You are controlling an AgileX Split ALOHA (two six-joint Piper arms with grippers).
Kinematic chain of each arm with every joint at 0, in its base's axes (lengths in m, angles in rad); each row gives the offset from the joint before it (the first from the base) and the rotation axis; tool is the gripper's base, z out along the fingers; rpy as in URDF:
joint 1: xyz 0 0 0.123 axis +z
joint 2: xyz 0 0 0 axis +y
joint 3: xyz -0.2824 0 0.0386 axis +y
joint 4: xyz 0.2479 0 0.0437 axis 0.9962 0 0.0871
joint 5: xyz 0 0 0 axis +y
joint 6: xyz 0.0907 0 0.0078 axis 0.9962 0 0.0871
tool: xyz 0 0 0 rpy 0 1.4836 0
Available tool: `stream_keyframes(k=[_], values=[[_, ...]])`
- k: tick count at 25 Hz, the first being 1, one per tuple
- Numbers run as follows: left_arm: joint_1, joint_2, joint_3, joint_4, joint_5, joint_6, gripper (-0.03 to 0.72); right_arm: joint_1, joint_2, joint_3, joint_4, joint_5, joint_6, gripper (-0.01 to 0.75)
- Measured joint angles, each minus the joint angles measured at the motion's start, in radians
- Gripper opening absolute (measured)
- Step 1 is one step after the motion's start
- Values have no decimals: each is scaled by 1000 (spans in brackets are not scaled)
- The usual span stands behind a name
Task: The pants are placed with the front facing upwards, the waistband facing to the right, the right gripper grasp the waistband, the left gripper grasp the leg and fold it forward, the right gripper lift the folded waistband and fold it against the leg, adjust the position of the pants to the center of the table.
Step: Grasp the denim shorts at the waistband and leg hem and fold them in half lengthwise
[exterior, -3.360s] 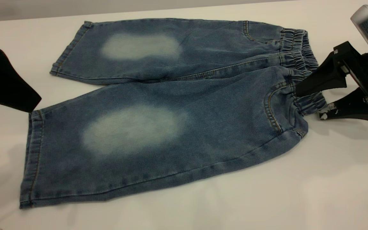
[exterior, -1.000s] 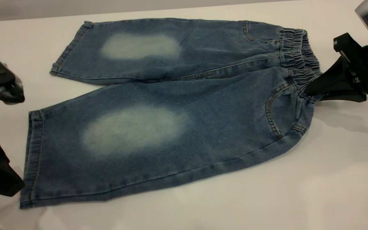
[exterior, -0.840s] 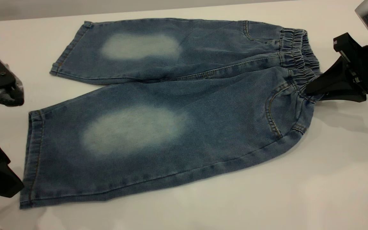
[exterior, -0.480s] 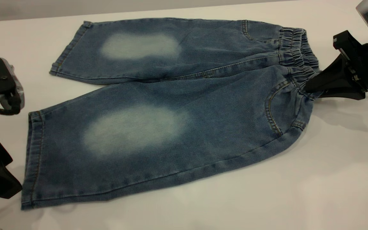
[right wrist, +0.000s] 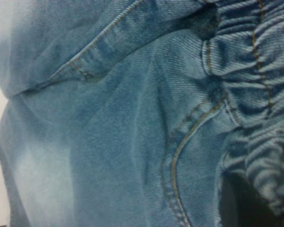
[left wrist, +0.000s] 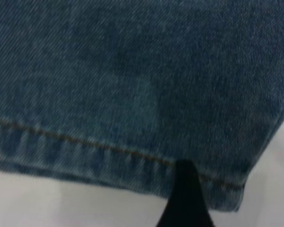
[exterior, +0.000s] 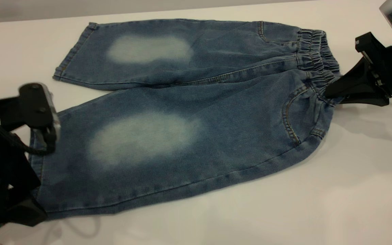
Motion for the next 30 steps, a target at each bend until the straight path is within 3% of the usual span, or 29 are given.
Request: stream_keyframes(k=[26, 30], values=[[-3, 99, 0, 4, -84, 2, 458, 0, 0, 0, -1, 28, 0, 51], [-3, 100, 0, 4, -88, 2, 414, 0, 0, 0, -1, 31, 0, 55]])
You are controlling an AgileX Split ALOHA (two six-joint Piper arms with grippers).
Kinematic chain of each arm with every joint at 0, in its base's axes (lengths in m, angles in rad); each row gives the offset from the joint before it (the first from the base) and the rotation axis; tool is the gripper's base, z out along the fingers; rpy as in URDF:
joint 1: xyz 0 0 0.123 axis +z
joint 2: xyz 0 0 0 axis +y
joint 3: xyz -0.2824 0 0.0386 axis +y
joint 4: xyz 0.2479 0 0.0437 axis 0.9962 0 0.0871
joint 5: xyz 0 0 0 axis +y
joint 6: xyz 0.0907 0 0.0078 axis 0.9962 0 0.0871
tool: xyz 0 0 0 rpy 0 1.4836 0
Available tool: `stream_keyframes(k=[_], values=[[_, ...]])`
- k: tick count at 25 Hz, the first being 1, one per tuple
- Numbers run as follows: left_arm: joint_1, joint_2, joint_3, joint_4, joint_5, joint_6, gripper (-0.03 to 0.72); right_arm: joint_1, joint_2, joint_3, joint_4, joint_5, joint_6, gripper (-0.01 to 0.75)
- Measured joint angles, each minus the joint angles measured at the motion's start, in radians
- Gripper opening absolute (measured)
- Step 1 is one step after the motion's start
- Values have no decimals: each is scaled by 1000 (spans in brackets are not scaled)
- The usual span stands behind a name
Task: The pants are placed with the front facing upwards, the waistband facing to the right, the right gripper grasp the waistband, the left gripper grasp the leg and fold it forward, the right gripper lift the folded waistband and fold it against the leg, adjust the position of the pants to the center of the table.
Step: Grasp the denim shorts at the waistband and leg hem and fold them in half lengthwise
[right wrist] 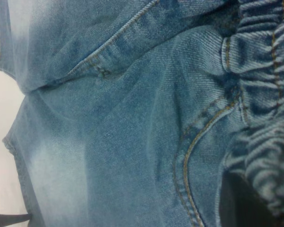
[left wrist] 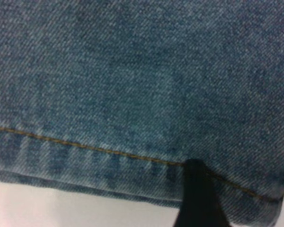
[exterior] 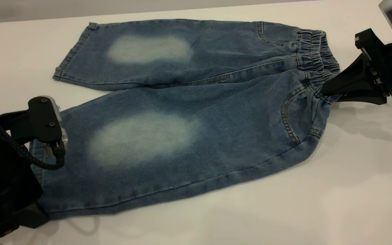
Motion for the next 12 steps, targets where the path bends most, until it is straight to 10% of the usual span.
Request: stream_keyframes(k=[12], values=[[0, 0, 0, 1, 23, 0, 91, 0, 0, 0, 9, 22, 0, 57]])
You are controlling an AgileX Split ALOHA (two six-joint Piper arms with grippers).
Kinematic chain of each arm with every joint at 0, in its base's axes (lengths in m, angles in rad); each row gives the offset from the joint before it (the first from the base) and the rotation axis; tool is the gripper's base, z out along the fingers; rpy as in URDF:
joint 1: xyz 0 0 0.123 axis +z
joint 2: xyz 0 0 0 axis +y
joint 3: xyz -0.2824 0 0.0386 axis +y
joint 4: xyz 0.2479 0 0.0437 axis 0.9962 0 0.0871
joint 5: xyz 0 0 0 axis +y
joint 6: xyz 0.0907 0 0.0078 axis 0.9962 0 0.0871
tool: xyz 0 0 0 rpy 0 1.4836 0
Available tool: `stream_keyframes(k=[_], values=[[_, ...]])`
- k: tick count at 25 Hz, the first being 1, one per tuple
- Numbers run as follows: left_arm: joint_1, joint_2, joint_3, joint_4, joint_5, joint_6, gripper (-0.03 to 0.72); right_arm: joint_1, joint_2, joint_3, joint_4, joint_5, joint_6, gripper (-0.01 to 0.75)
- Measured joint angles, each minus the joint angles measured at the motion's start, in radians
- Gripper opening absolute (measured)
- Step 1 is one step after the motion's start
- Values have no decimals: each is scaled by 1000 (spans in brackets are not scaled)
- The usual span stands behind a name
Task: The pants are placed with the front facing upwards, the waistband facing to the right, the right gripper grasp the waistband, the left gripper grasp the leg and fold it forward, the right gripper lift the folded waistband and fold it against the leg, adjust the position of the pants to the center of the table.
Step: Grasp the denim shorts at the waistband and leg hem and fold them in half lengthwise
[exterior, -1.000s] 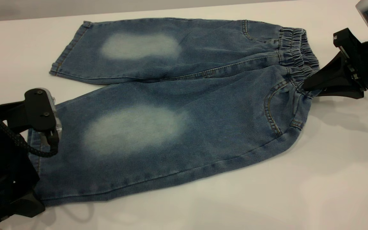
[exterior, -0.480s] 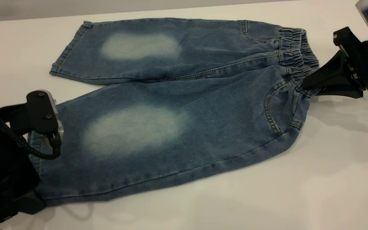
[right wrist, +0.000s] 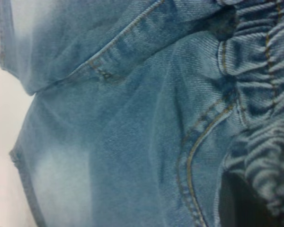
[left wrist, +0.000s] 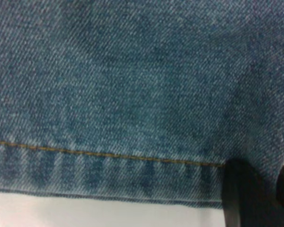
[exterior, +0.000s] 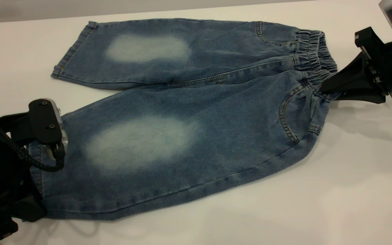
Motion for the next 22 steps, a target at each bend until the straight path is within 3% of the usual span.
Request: stream_keyframes(k=[13, 22], values=[[0, -203, 1, 3, 21, 4, 91, -1, -41, 7, -69, 116, 65, 34], [0, -399, 1, 3, 92, 6, 91, -127, -131, 181, -42, 52, 53, 34]])
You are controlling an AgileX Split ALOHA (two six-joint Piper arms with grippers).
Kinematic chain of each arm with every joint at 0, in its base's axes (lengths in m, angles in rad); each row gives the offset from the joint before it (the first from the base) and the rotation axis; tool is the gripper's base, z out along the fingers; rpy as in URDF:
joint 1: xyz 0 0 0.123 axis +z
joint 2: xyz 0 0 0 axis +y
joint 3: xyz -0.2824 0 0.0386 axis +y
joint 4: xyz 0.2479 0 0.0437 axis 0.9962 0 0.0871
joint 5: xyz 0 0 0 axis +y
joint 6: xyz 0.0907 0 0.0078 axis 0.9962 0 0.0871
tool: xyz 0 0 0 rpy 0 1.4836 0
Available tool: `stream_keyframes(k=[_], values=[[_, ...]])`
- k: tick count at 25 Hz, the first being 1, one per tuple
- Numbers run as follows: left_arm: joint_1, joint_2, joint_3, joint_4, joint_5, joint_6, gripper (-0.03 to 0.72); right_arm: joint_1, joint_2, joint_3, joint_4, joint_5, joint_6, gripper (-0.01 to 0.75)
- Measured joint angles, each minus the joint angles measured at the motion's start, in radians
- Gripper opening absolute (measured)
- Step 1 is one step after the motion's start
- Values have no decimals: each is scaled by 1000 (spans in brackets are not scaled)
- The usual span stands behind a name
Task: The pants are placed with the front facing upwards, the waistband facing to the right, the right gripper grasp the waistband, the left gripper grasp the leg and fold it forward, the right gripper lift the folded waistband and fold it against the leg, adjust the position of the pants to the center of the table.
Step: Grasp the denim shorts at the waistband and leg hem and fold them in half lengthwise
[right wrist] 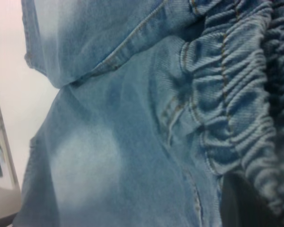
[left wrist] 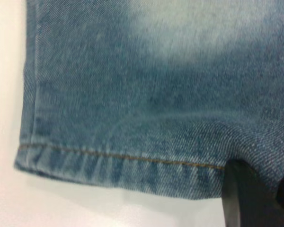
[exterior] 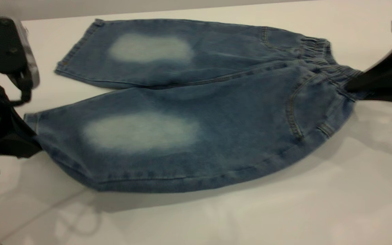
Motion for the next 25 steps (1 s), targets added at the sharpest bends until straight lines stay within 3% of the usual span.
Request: stream_keyframes(k=[10, 17, 20, 25], values=[[0, -231, 0, 1, 164, -5, 91, -12, -110, 249, 63, 52, -161, 34], [0, -363, -1, 8, 247, -39, 91, -12, -265, 361, 62, 58, -144, 34], [4, -383, -2, 8, 201, -39, 91, -12, -330, 364, 49, 59, -95, 34], [4, -381, -3, 4, 7, -34, 91, -12, -388, 361, 82, 67, -61, 34]])
